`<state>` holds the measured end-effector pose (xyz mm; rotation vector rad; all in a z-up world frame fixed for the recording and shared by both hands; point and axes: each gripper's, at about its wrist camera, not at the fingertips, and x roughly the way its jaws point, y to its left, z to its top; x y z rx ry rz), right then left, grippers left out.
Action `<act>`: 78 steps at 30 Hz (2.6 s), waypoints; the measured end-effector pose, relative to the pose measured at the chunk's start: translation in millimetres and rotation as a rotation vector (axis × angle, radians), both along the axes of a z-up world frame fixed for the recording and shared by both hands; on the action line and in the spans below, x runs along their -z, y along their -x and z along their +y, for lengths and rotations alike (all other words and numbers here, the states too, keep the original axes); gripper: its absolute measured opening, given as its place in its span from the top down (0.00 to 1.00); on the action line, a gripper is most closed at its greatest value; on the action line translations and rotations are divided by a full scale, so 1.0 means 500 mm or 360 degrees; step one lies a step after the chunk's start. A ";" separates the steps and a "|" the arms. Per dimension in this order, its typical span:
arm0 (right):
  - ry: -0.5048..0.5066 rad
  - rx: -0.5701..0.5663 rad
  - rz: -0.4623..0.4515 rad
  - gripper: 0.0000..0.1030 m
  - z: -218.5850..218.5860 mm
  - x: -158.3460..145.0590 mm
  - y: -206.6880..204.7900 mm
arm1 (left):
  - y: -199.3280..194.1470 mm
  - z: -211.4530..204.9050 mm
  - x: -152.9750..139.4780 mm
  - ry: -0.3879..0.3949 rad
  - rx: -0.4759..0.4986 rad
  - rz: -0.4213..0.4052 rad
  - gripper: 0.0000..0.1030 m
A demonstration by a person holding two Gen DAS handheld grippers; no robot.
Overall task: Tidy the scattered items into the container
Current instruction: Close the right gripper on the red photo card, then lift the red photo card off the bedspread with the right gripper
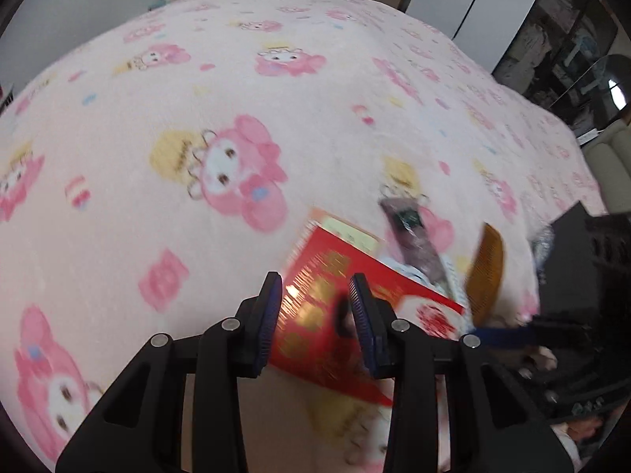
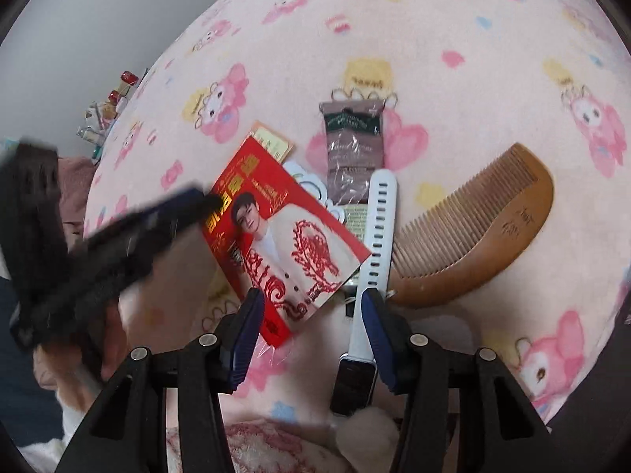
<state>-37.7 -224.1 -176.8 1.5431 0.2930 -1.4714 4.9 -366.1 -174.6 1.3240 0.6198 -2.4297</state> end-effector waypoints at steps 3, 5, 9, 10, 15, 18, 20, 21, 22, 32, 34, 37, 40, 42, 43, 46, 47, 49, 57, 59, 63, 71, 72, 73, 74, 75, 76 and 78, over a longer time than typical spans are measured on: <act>-0.0010 -0.0004 -0.0044 0.54 -0.016 0.013 0.003 | 0.005 -0.021 0.025 -0.0110 -0.0030 -0.0075 0.66; -0.0010 0.0009 -0.0062 0.54 -0.023 0.021 0.003 | -0.008 -0.008 0.032 -0.0166 0.0005 -0.0065 0.66; 0.0009 0.0032 -0.0008 0.53 -0.010 0.024 -0.011 | -0.024 0.032 0.049 -0.0237 0.0087 -0.0111 0.60; 0.0021 0.0042 0.0033 0.53 0.002 0.021 -0.014 | -0.032 0.041 0.049 -0.0250 0.0113 -0.0112 0.60; 0.0064 0.0115 0.0175 0.53 0.041 -0.008 -0.001 | -0.044 0.048 0.033 -0.0359 0.0177 -0.0028 0.60; 0.0036 0.0101 0.0169 0.56 0.046 -0.007 -0.006 | -0.046 0.049 0.031 -0.0323 0.0152 -0.0033 0.60; 0.0061 0.0096 0.0193 0.57 0.062 -0.023 -0.007 | -0.047 0.058 0.021 -0.0294 0.0156 -0.0018 0.57; 0.0089 0.0096 0.0194 0.57 0.075 -0.033 -0.003 | -0.047 0.062 0.017 -0.0291 0.0163 -0.0007 0.52; 0.0109 0.0102 0.0184 0.57 0.079 -0.039 -0.004 | -0.043 0.068 0.014 -0.0306 0.0173 0.0010 0.46; 0.0144 0.0096 0.0102 0.57 0.114 -0.047 -0.004 | -0.054 0.069 0.017 -0.0313 0.0105 0.0076 0.41; 0.0165 0.0092 0.0089 0.57 0.109 -0.048 -0.008 | -0.047 0.069 0.030 -0.0351 0.0145 0.0064 0.41; 0.0209 0.0061 0.0078 0.57 0.103 -0.054 -0.017 | -0.042 0.081 0.042 -0.0379 0.0187 0.0028 0.41; 0.0173 0.0014 0.0122 0.59 0.096 -0.052 -0.027 | -0.049 0.095 0.040 -0.0409 0.0234 0.0052 0.41; 0.0107 0.0013 0.0172 0.62 0.093 -0.044 -0.032 | -0.056 0.099 0.035 -0.0441 0.0248 0.0081 0.41; 0.0088 0.0022 0.0187 0.68 0.094 -0.041 -0.032 | -0.059 0.096 0.034 -0.0412 0.0211 0.0082 0.41; 0.0094 0.0056 0.0211 0.82 0.102 -0.044 -0.028 | -0.065 0.073 0.042 -0.0301 0.0068 0.0020 0.41; 0.0108 0.0056 0.0212 0.83 0.105 -0.048 -0.029 | -0.066 0.063 0.049 -0.0322 0.0037 0.0011 0.41; 0.0148 0.0032 0.0209 0.85 0.104 -0.056 -0.032 | -0.069 0.051 0.061 -0.0407 0.0021 0.0029 0.40; 0.0104 0.0027 0.0227 0.83 0.095 -0.043 -0.020 | -0.100 0.055 0.052 -0.0548 0.0110 0.0092 0.37; 0.0055 0.0037 0.0213 0.82 0.094 -0.026 -0.015 | -0.114 0.044 0.047 -0.0620 0.0091 0.0137 0.38; 0.0121 0.0084 0.0149 0.82 0.104 -0.024 -0.012 | -0.130 0.037 0.022 -0.0601 -0.0005 0.0158 0.49; 0.0252 0.0189 0.0290 0.82 0.162 -0.129 -0.015 | -0.124 0.099 -0.098 -0.0412 0.0090 0.0235 0.62; 0.0274 0.0215 0.0308 0.81 0.178 -0.147 -0.013 | -0.122 0.112 -0.119 -0.0395 0.0118 0.0255 0.64; 0.0294 0.0241 0.0323 0.81 0.195 -0.164 -0.011 | -0.120 0.124 -0.135 -0.0384 0.0143 0.0270 0.65; 0.0316 0.0267 0.0336 0.81 0.214 -0.182 -0.011 | -0.117 0.140 -0.154 -0.0373 0.0173 0.0288 0.65; 0.0340 0.0295 0.0352 0.82 0.239 -0.201 -0.012 | -0.112 0.157 -0.172 -0.0364 0.0209 0.0306 0.65; 0.0355 0.0318 0.0366 0.82 0.257 -0.216 -0.010 | -0.106 0.176 -0.189 -0.0360 0.0245 0.0322 0.65; 0.0382 0.0386 0.0408 0.82 0.311 -0.248 -0.011 | -0.089 0.225 -0.221 -0.0355 0.0334 0.0349 0.65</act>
